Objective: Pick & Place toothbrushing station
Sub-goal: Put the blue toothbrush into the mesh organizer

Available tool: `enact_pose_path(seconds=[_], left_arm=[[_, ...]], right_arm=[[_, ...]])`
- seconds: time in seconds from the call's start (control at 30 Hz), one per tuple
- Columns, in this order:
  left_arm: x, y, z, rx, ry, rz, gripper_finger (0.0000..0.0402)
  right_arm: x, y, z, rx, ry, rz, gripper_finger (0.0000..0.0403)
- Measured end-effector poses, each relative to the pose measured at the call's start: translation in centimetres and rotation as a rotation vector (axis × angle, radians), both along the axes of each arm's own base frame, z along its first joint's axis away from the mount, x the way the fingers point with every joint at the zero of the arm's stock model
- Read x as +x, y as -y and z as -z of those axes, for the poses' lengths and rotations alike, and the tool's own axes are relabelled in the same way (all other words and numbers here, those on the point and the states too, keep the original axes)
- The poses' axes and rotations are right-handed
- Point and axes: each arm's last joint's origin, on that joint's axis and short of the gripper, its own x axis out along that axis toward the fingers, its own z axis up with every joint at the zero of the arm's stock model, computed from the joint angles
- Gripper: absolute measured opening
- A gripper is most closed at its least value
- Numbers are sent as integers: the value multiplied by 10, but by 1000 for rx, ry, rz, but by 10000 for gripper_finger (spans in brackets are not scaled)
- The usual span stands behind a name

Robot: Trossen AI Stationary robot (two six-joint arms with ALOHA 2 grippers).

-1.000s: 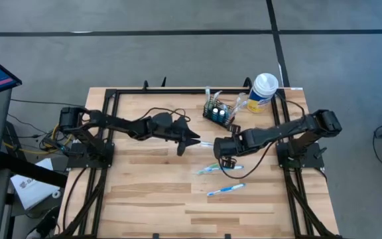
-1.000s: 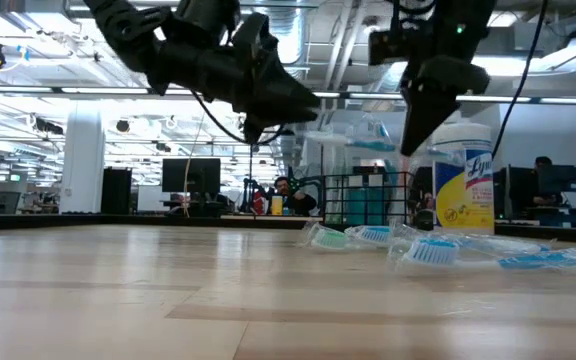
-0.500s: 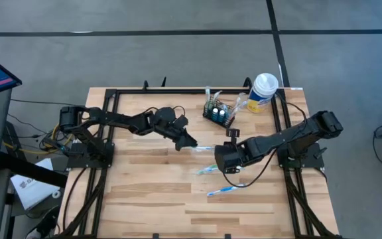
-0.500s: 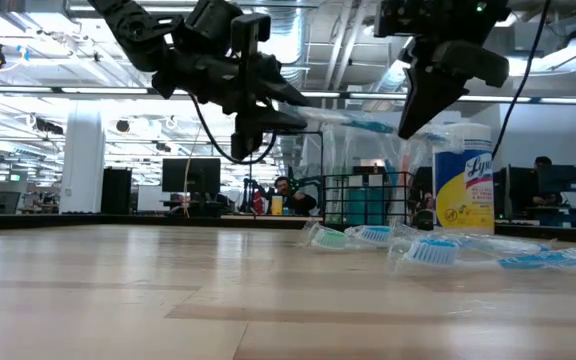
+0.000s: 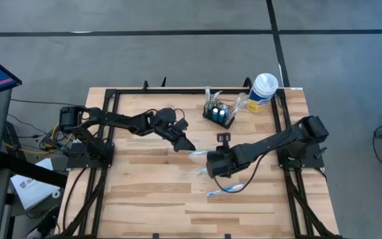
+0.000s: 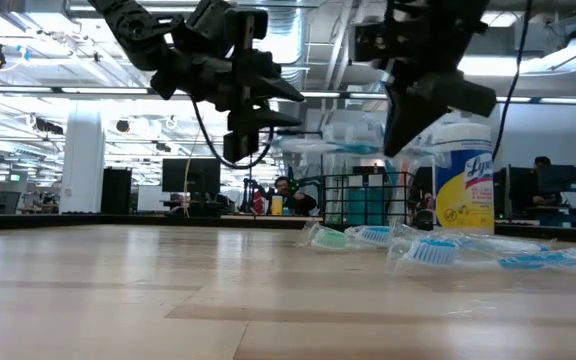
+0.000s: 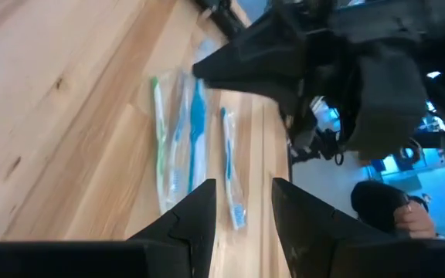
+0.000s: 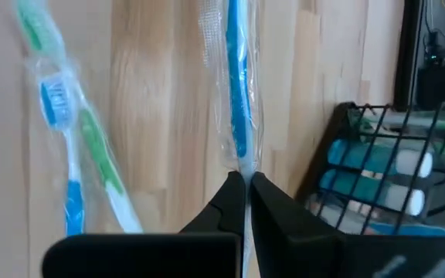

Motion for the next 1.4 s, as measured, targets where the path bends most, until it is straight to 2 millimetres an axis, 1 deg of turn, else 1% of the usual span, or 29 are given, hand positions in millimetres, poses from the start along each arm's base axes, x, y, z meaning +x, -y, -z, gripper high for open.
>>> enact_pose_path(seconds=[0.13,0.27,0.43,0.53,0.7,0.87,0.93,1.0,1.13,1.17,1.27,1.4], left_arm=[[-2,0,3,4,-35,7,121],[-2,2,5,1,-50,14,121],[-3,8,7,-2,-75,38,121],[-3,14,6,-20,-72,83,121],[-2,23,6,-39,-74,126,121],[-2,27,6,-52,-75,161,118],[-3,28,7,-59,-88,167,106],[-4,28,10,-65,-119,167,85],[-7,27,13,-41,-152,164,22],[-7,27,14,-35,-155,159,14],[-7,27,14,-16,-152,149,12],[-6,26,14,26,-148,122,8]], right_arm=[[16,-6,-2,-9,-40,-24,0],[27,-11,-9,-14,-37,-72,0],[33,-13,-23,-17,-9,-96,0],[36,-11,-28,-22,2,-105,0],[37,-10,-29,-27,-2,-114,0],[38,-10,-29,-25,4,-116,0],[38,-10,-29,-28,1,-122,0],[38,-10,-29,-28,-1,-124,0],[38,-10,-29,-26,3,-123,1],[38,-10,-29,-22,0,-125,1],[38,-10,-29,-16,-4,-126,7],[37,-11,-29,23,-10,-134,32]])
